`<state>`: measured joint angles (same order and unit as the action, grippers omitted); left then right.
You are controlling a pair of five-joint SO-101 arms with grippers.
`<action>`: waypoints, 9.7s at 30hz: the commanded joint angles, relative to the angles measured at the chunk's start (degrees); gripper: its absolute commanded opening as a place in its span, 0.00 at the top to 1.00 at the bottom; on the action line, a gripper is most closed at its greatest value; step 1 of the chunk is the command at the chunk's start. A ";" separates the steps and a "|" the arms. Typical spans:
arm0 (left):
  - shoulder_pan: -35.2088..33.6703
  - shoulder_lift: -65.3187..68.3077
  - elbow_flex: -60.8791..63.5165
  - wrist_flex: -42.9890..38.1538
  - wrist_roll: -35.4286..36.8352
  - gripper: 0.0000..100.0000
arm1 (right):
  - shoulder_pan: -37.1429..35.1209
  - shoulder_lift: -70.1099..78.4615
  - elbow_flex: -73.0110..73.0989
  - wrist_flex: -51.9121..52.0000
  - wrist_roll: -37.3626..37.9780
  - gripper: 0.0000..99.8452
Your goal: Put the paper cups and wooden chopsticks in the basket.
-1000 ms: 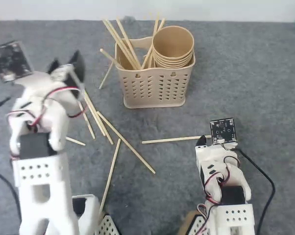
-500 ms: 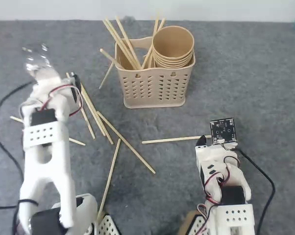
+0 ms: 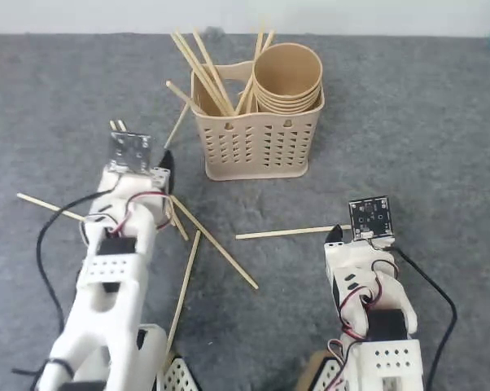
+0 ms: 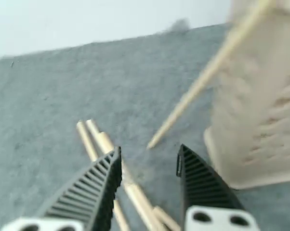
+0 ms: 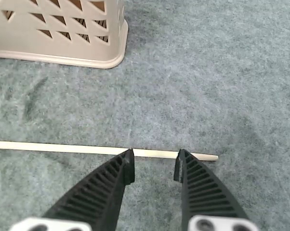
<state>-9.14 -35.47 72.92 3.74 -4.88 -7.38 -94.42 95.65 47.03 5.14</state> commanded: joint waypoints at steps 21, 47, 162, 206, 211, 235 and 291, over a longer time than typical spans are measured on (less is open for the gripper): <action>6.86 11.08 -14.29 -8.00 -0.53 0.83 | 0.31 -0.66 1.23 -1.36 0.70 0.85; -9.23 7.12 -19.12 -7.91 8.00 0.99 | 0.31 -0.66 1.23 -1.54 0.62 0.85; -23.82 1.85 -8.40 23.56 23.91 0.75 | -18.68 15.69 -28.57 24.40 21.98 0.85; -22.77 2.37 -8.13 21.10 23.82 0.75 | -18.07 85.93 -64.35 8.84 20.40 0.99; -21.71 2.37 -8.04 21.10 23.38 0.75 | -18.42 66.77 -54.77 8.92 20.40 0.99; -21.54 2.37 -7.60 21.10 21.45 0.75 | -16.13 21.32 -46.77 -28.88 -16.35 0.99; -21.80 2.29 -6.81 19.78 21.45 0.75 | -31.43 39.60 -82.02 16.48 -20.13 0.76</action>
<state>-31.12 -32.22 65.71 24.66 16.92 -33.76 -52.66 16.62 56.70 -14.37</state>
